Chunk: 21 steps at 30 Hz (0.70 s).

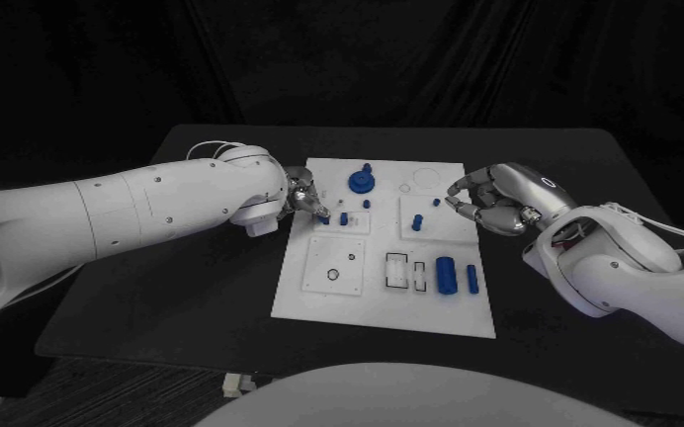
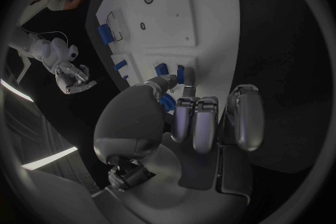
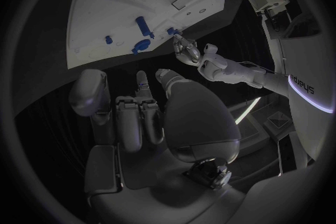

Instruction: Assemble the parts on the task board

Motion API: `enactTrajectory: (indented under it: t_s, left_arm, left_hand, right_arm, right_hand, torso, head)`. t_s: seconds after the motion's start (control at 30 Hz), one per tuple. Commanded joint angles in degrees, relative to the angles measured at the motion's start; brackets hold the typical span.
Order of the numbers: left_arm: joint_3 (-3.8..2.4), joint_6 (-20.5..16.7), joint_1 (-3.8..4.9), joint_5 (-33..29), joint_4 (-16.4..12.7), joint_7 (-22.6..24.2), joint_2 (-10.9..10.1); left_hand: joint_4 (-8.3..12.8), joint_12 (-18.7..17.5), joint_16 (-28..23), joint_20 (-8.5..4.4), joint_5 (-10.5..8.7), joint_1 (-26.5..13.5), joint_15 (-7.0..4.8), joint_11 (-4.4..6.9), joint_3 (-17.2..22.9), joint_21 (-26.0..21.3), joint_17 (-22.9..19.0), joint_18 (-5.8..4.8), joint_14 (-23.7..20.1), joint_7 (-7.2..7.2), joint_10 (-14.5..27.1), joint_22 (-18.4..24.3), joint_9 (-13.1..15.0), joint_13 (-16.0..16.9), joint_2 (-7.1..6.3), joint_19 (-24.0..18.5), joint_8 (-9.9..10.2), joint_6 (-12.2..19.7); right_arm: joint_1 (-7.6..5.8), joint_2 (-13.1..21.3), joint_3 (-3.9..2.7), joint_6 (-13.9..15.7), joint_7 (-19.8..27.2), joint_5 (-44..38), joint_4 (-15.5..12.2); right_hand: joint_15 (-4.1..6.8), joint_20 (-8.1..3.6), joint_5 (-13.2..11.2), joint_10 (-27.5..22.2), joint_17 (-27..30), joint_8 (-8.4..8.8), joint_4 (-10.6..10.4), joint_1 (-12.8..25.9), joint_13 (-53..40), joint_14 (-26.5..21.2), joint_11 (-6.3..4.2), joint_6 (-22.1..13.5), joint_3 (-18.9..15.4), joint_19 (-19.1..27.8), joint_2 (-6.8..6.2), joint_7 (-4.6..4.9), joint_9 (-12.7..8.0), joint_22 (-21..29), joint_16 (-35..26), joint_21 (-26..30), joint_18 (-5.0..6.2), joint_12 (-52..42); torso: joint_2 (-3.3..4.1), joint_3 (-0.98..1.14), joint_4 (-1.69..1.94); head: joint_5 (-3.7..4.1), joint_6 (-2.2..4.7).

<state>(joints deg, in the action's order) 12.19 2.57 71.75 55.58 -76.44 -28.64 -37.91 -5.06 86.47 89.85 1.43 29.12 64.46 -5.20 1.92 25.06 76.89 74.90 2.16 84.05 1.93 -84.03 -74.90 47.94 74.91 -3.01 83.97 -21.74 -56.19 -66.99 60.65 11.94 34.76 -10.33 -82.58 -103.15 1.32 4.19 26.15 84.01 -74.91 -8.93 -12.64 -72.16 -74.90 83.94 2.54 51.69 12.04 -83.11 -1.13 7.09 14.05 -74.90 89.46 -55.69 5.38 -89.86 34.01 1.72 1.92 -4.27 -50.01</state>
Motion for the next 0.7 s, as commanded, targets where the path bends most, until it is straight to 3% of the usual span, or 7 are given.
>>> enactTrajectory:
  t_s: [0.03,0.53,0.6,0.67,0.7]
  left_arm:
    - [0.02,1.22,-0.29,-0.33,0.23,1.04,0.21]
    - [0.02,0.59,-0.68,-0.33,0.92,1.62,0.69]
    - [0.02,0.85,-0.70,-0.33,0.90,1.47,0.67]
    - [0.02,1.09,-0.71,-0.33,0.85,1.29,0.65]
    - [0.02,1.18,-0.72,-0.33,0.83,1.21,0.64]
  left_hand:
    - [-0.22,-0.24,-0.01,-0.31,0.04,-0.38,-0.15,0.43,0.05,-0.30,14.89,0.73,5.88,-0.15,-3.62,-11.20,0.09,12.61,0.25,0.41,-0.23,0.08]
    - [-0.20,-0.32,-0.13,-0.30,-0.24,-0.39,-0.14,0.41,-0.01,-0.38,14.74,0.74,5.84,-0.13,-3.57,-11.19,0.10,12.56,0.16,0.38,-0.15,0.21]
    - [-0.35,-0.37,-0.17,-0.25,-1.58,-0.57,-0.08,0.35,-0.26,-0.44,14.68,0.74,5.82,-0.06,-3.54,-11.18,0.06,12.54,0.11,0.36,0.09,0.44]
    - [-0.71,-0.42,-0.28,-0.18,-4.78,-0.89,0.00,0.28,-0.77,-0.60,14.55,0.76,5.77,0.01,-3.51,-11.16,-0.13,12.51,0.16,0.32,0.49,0.57]
    - [-1.06,-0.50,-0.34,-0.12,-7.43,-1.17,0.03,0.25,-1.34,-0.74,14.46,0.78,5.75,0.01,-3.45,-11.13,-0.30,12.46,0.10,0.28,0.75,0.43]
  right_arm:
    - [0.17,0.00,-0.03,0.11,-0.70,-0.17,0.01]
    - [0.26,-0.07,-0.03,-0.16,-0.84,-0.17,0.09]
    - [0.27,-0.06,-0.03,-0.20,-0.86,-0.17,0.10]
    - [0.27,-0.08,-0.03,-0.23,-0.87,-0.17,0.12]
    - [0.28,-0.09,-0.03,-0.24,-0.88,-0.17,0.12]
  right_hand:
    - [0.35,0.01,0.27,5.99,-12.54,0.35,0.25,-0.60,-15.10,5.53,-0.07,0.32,0.08,0.24,-0.15,0.14,-0.05,-7.20,-0.21,0.20,0.50,-0.14]
    - [0.35,0.00,0.37,5.99,-12.56,0.36,0.29,-0.64,-15.10,5.54,-0.08,0.32,0.11,0.25,-0.16,0.14,-0.06,-7.19,-0.21,0.22,0.50,-0.14]
    - [0.35,0.00,0.37,5.99,-12.56,0.36,0.29,-0.64,-15.10,5.54,-0.08,0.32,0.11,0.25,-0.16,0.14,-0.06,-7.19,-0.21,0.22,0.50,-0.14]
    - [0.35,0.00,0.37,5.99,-12.56,0.36,0.29,-0.64,-15.10,5.54,-0.08,0.32,0.11,0.25,-0.16,0.14,-0.06,-7.19,-0.21,0.22,0.50,-0.14]
    - [0.35,0.00,0.37,5.99,-12.56,0.36,0.29,-0.64,-15.10,5.54,-0.08,0.32,0.11,0.25,-0.16,0.14,-0.06,-7.19,-0.21,0.22,0.50,-0.14]
  torso:
    - [-0.01,0.00,0.00]
    - [-0.01,0.00,0.00]
    - [-0.03,0.00,-0.01]
    - [-0.01,0.00,-0.01]
    - [0.00,0.00,-0.01]
  head:
    - [0.00,0.01]
    - [-0.03,0.01]
    - [-0.03,0.01]
    - [-0.07,0.01]
    - [-0.12,0.01]
